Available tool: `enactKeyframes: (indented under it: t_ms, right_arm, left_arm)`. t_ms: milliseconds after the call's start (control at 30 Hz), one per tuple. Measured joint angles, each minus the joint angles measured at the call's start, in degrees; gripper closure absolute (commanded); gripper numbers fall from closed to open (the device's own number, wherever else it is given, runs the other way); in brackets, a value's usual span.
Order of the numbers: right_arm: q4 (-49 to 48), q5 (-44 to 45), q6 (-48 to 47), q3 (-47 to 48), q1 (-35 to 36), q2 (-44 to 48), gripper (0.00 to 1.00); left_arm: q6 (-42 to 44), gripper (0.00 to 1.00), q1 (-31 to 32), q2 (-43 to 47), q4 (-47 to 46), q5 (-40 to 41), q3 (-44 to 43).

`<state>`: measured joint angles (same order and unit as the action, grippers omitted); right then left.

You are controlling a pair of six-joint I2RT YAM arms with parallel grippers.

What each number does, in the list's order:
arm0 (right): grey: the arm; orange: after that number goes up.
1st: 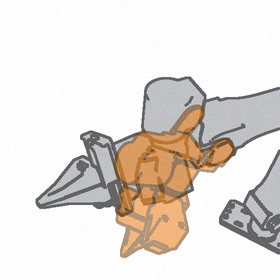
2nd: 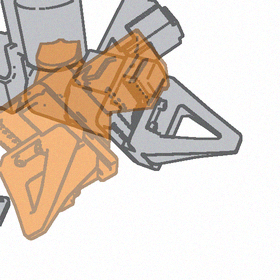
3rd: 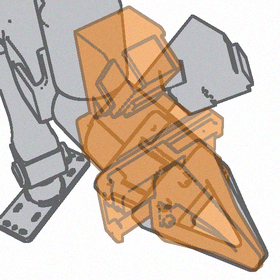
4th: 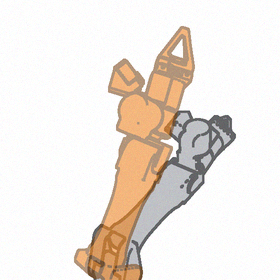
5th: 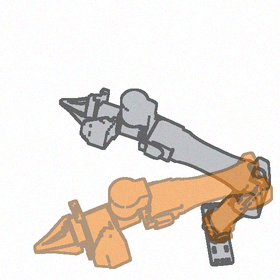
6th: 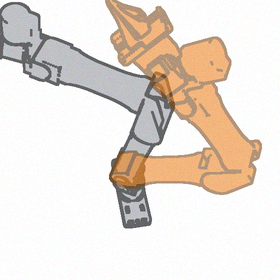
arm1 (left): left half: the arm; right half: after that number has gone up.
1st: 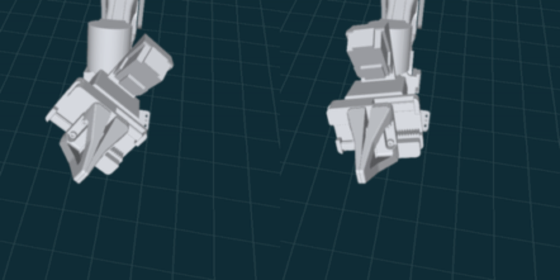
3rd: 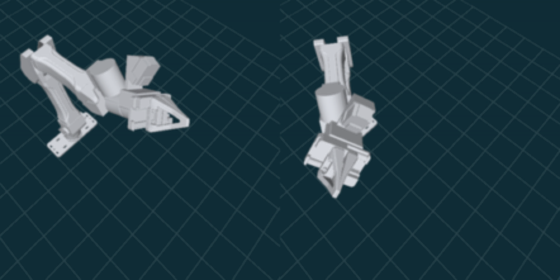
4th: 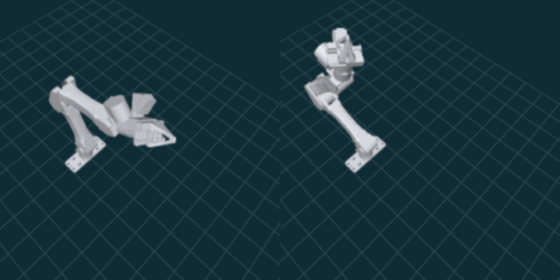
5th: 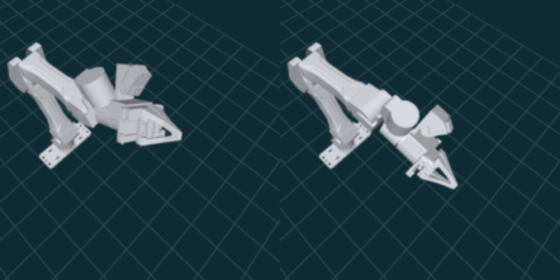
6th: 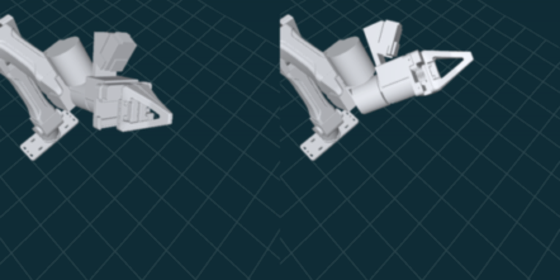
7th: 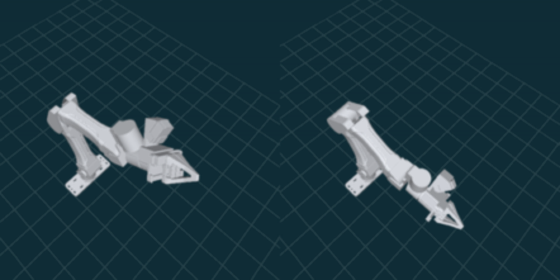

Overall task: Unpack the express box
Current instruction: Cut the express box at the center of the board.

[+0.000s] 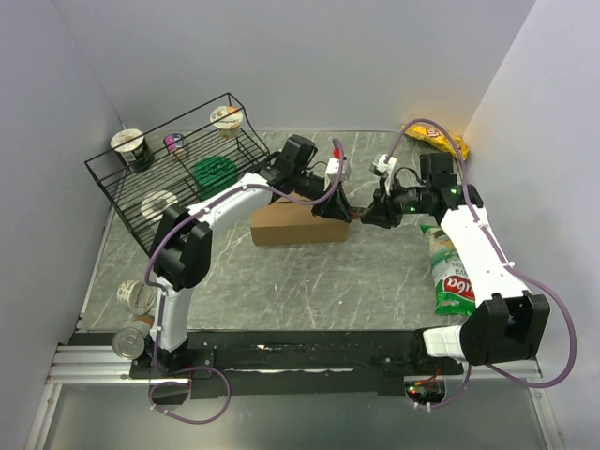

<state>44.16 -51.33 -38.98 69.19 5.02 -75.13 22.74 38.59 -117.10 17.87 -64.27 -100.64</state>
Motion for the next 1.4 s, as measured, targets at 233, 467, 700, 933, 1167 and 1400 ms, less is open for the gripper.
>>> enactKeyframes:
  t_ms: [233, 467, 700, 933, 1167, 1400]
  right_arm:
    - [-3.8, -7.9, 10.0, -0.1, -4.7, -0.3, 0.0]
    - [-18.9, -23.8, 32.6, -2.8, -15.0, -2.6, 0.0]
    - [-22.8, -27.4, 37.4, -5.0, -11.6, -2.6, 0.02]
    - [-23.5, -27.4, 37.2, -5.0, -9.9, -2.7, 0.24]
    - [-25.0, -27.4, 37.9, -5.0, -9.6, -4.7, 0.39]
    - [-17.6, -27.4, 31.0, -2.4, -8.8, -7.2, 0.45]
  left_arm:
    - [-12.3, 0.99, -1.1, -0.2, -6.3, -3.0, 0.9]
    - [-27.6, 0.99, -2.0, -0.2, -18.6, -5.3, 3.4]
    - [-34.7, 0.99, -2.4, -0.2, -25.2, -7.5, 3.7]
    - [-38.1, 0.99, -2.4, -1.9, -28.1, -8.5, 3.7]
    - [-39.0, 0.99, -2.4, -2.9, -28.0, -8.6, 3.7]
    - [-39.9, 0.99, -2.6, -3.0, -28.0, -9.0, 3.5]
